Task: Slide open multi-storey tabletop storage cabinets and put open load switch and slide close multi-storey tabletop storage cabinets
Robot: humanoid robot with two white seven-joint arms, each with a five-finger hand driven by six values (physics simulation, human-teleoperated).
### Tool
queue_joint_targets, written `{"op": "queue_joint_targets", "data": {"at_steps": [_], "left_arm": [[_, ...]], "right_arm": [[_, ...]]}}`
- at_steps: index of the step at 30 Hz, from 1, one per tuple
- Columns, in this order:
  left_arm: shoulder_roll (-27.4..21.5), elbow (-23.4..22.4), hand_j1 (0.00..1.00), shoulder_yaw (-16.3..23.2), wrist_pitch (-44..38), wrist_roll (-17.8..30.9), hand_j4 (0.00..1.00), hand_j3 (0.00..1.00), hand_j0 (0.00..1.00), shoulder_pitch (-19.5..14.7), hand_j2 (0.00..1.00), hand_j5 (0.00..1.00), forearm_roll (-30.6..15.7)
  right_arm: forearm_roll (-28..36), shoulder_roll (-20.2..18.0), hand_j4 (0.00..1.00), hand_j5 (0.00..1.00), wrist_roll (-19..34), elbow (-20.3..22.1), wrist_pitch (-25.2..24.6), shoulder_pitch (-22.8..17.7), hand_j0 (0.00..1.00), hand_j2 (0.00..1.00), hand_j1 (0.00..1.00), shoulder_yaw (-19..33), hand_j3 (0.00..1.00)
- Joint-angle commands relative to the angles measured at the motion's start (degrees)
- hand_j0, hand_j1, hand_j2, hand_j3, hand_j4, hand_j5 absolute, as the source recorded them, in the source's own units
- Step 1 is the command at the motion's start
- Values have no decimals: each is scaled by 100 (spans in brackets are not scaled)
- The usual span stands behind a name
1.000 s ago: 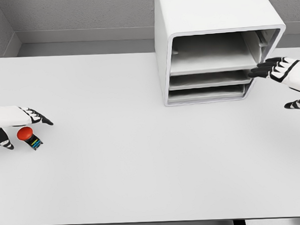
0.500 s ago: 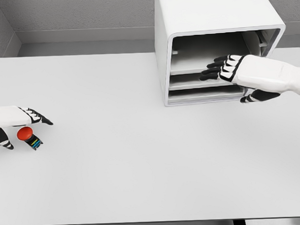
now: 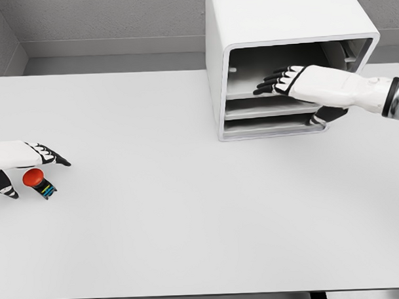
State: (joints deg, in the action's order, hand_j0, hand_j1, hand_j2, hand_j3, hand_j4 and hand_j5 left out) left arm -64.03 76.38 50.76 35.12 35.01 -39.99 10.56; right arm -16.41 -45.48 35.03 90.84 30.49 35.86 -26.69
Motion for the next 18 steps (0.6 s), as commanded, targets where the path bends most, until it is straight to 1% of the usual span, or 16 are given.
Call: {"op": "queue_joint_targets", "data": {"at_steps": [1,3,5,8,13,15,18], "left_arm": [[-4,0,100,-5,-12,-1,100,100,100,0,100,100,-27],[-4,0,100,-5,-12,-1,100,100,100,0,100,100,-27],[-4,0,100,-5,-12,-1,100,100,100,0,100,100,-27],[-4,0,100,-5,-12,-1,100,100,100,0,100,100,-27],[-4,0,100,-5,-12,-1,100,100,100,0,100,100,-27],[-4,0,100,-5,-12,-1,100,100,100,0,100,100,-27],[5,-9,100,-14,-12,-1,100,100,100,0,100,100,-27]], "right_arm": [[-64,136,100,100,-3,-171,-192,26,100,100,100,-118,100],[-64,197,100,100,-3,-321,-219,114,100,100,100,-153,100],[-73,285,100,100,-3,-646,-210,290,100,100,100,-285,100],[-231,320,100,100,-3,-848,-219,378,100,100,100,-293,100],[-354,312,100,100,-3,-866,-192,378,100,100,100,-434,100],[-363,303,100,100,-3,-831,-192,378,100,100,100,-662,100],[-371,268,100,100,-3,-655,-184,343,100,100,100,-689,100]]}}
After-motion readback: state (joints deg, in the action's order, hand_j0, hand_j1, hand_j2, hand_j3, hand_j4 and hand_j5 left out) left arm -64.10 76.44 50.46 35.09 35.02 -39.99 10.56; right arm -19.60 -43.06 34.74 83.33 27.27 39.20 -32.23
